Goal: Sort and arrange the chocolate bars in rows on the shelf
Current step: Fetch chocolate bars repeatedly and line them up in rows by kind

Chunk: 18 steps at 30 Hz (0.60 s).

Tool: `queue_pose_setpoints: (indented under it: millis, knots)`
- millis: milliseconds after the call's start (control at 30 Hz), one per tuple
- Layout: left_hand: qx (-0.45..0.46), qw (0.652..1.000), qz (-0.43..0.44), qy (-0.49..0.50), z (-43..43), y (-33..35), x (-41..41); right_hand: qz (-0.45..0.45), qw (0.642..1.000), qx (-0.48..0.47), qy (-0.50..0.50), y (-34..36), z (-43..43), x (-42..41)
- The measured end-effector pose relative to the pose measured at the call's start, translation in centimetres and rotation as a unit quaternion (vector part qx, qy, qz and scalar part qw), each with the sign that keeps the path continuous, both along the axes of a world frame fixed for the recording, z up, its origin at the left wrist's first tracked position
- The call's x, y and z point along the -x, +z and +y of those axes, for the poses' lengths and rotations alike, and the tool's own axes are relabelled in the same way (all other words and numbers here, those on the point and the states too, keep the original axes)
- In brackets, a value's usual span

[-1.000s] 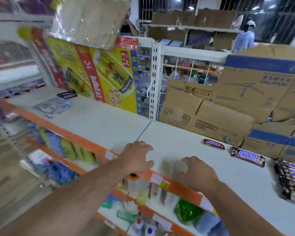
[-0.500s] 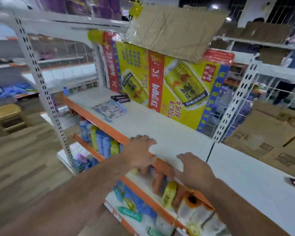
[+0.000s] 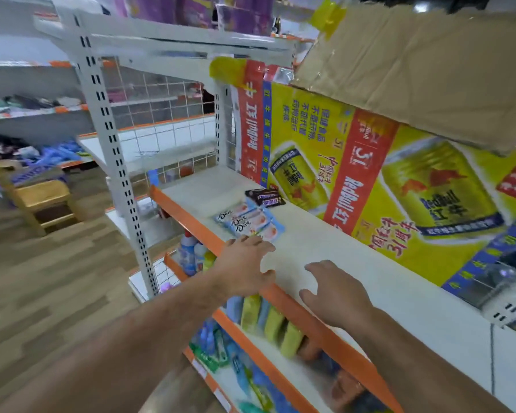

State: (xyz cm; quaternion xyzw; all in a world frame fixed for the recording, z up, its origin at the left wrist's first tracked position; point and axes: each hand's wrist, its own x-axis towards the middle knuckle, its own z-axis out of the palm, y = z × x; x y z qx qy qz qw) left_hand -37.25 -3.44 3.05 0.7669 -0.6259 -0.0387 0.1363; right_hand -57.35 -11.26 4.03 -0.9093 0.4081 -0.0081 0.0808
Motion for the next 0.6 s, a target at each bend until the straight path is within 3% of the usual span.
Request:
queue_pose_setpoints:
  millis: [367,600]
  knots:
    - [0.012,0.998,-0.017,0.055,-10.4,1.3,-9.3,-0.019,0.999,0.007,0.028,-1.2,-13.8,-9.5]
    - [0.019,0.999,-0.025,0.024,-16.9,0.3,-13.3,-0.020,0.999,-0.004,0.025,-2.3,-19.4,-13.2]
